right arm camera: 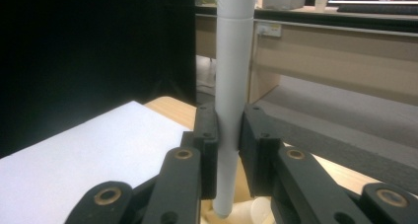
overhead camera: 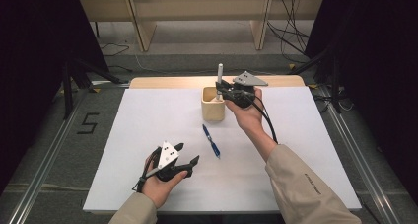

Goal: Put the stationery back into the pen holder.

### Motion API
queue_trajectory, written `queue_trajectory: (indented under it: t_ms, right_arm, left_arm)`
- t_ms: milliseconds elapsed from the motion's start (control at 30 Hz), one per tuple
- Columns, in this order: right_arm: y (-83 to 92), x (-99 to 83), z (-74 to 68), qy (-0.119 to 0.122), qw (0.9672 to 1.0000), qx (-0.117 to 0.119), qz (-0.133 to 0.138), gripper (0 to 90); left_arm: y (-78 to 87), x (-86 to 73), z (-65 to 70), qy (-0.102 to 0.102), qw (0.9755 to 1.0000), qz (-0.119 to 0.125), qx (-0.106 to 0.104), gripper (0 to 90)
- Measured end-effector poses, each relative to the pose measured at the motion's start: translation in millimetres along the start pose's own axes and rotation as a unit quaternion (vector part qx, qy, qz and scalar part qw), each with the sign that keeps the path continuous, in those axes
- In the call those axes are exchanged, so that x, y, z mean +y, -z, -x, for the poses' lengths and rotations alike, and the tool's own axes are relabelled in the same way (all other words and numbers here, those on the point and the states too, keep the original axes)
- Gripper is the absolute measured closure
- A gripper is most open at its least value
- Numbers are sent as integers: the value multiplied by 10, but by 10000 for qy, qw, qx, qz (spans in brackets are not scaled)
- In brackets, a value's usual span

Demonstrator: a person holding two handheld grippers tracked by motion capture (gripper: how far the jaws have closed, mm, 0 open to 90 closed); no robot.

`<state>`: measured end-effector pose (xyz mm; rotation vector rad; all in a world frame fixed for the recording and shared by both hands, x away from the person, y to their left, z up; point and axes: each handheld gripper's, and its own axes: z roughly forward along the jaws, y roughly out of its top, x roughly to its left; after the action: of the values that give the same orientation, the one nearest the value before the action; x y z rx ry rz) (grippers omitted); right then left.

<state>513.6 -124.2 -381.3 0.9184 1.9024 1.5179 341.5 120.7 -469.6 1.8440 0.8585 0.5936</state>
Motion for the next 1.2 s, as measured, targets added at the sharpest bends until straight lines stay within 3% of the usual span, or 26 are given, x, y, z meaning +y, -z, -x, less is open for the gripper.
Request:
queue_trajectory:
  t_ms: [333, 1200]
  right_arm:
    - [-184, -121, 59, -60, 9997, -153, -162, 789]
    - [-303, -305, 3, -28, 9990, -128, -430, 789]
  left_arm:
    - [-12, -1, 21, -36, 10000, -27, -32, 301]
    - [-27, -11, 40, -41, 10000, -47, -67, 302]
